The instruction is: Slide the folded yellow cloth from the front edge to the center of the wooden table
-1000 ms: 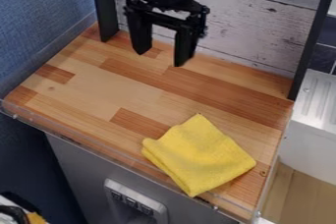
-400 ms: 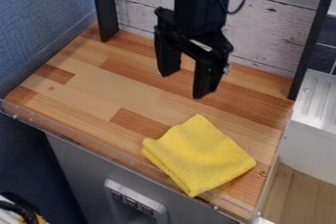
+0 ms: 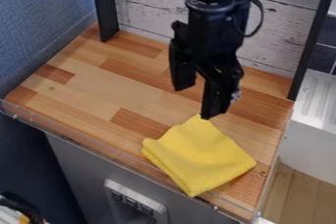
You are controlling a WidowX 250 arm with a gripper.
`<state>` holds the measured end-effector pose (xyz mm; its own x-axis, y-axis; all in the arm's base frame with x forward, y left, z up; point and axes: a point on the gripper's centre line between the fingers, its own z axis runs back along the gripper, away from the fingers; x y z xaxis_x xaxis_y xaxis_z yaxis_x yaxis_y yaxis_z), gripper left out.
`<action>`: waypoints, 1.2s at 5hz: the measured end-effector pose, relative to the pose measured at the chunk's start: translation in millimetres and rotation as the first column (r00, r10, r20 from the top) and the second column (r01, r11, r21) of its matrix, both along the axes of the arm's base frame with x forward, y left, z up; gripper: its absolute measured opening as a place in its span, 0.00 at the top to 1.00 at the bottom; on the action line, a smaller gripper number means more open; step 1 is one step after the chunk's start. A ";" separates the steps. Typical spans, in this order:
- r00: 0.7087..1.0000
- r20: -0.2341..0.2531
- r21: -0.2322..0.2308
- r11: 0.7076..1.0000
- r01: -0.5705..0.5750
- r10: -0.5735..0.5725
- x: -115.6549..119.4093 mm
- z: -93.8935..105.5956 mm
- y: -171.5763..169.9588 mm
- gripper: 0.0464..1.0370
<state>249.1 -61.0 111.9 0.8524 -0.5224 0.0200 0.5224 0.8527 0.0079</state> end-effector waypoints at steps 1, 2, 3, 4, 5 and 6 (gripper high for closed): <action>0.998 0.021 -0.005 0.998 0.059 -0.059 3.7 -8.2 -7.8 0.38; 0.995 0.013 -0.014 0.995 0.100 -0.099 6.8 -20.0 -15.0 0.68; 0.992 -0.002 -0.022 0.992 0.127 -0.127 8.2 -36.7 -18.2 0.89; 0.989 -0.022 -0.028 0.989 0.147 -0.148 7.9 -54.9 -20.9 0.98; 0.986 -0.037 -0.029 0.986 0.163 -0.164 10.4 -70.2 -22.1 0.98; 0.983 -0.047 -0.024 0.984 0.175 -0.176 6.7 -80.7 -20.1 0.98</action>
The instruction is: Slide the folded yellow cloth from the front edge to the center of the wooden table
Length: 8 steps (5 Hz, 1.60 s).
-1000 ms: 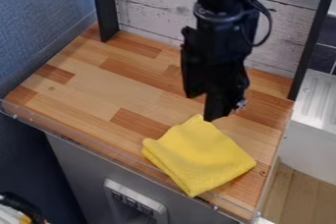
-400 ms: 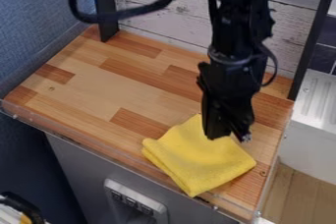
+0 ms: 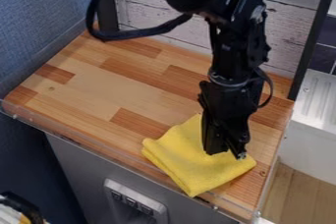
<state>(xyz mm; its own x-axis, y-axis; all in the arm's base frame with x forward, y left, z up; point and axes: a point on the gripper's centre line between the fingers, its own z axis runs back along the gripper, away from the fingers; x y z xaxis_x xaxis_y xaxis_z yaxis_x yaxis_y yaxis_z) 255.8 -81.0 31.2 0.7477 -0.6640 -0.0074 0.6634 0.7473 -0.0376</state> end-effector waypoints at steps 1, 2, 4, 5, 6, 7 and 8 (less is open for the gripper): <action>1.000 0.007 0.014 1.000 0.002 -0.002 1.5 -3.9 6.9 0.98; 1.000 0.004 0.031 1.000 -0.005 0.005 -3.1 -8.7 11.1 0.98; 1.000 0.024 0.040 0.999 -0.019 0.018 -1.3 -17.2 20.4 0.98; 0.995 0.023 0.044 0.995 -0.093 0.092 2.7 -20.0 28.3 0.98; 0.980 0.029 0.041 0.979 -0.199 0.198 16.9 -20.0 38.1 0.98; 0.951 0.038 0.037 0.950 -0.309 0.308 34.5 -21.4 49.5 0.98; 0.913 0.043 0.030 0.913 -0.407 0.406 50.4 -21.1 57.6 0.98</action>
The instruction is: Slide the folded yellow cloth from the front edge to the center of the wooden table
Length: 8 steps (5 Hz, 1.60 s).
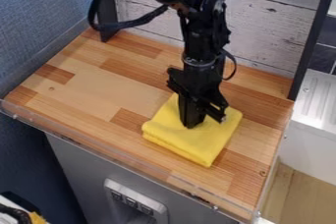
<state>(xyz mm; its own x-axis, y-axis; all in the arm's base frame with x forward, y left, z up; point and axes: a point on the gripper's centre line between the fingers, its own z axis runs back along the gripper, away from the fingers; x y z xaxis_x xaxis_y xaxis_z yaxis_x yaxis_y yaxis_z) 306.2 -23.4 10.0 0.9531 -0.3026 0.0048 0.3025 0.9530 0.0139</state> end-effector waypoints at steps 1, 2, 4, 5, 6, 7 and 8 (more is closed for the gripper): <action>0.996 0.000 -0.007 0.996 -0.091 0.091 15.2 0.2 3.6 0.98; 0.988 0.000 -0.016 0.988 -0.157 0.157 29.9 0.4 9.1 0.98; 0.964 -0.015 -0.025 0.964 -0.266 0.266 39.8 4.6 26.9 0.79; 0.952 -0.052 -0.012 0.953 -0.304 0.303 38.8 12.0 24.5 0.54; 0.947 -0.063 -0.004 0.949 -0.315 0.315 34.1 26.2 9.5 0.25; 0.946 -0.034 -0.004 0.947 -0.322 0.321 30.9 47.9 -8.6 0.05; 0.948 -0.008 -0.001 0.948 -0.319 0.319 17.5 64.6 -25.1 0.04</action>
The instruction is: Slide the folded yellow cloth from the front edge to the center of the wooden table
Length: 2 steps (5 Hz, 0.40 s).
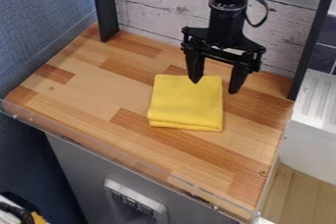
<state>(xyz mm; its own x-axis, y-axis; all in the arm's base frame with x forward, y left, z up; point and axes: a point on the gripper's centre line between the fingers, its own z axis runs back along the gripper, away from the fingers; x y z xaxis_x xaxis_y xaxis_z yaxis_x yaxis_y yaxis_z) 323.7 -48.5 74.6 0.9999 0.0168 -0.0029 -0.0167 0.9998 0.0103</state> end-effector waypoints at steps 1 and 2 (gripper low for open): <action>1.000 0.015 0.002 1.000 -0.004 0.004 -10.6 10.5 -7.6 0.04; 1.000 0.021 0.001 1.000 -0.007 0.007 -19.5 15.2 -13.9 0.04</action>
<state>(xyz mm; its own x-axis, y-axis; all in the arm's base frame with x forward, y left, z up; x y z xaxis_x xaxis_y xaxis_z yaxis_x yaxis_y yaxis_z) 304.1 -62.4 89.8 0.9996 0.0234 0.0185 -0.0236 0.9997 0.0113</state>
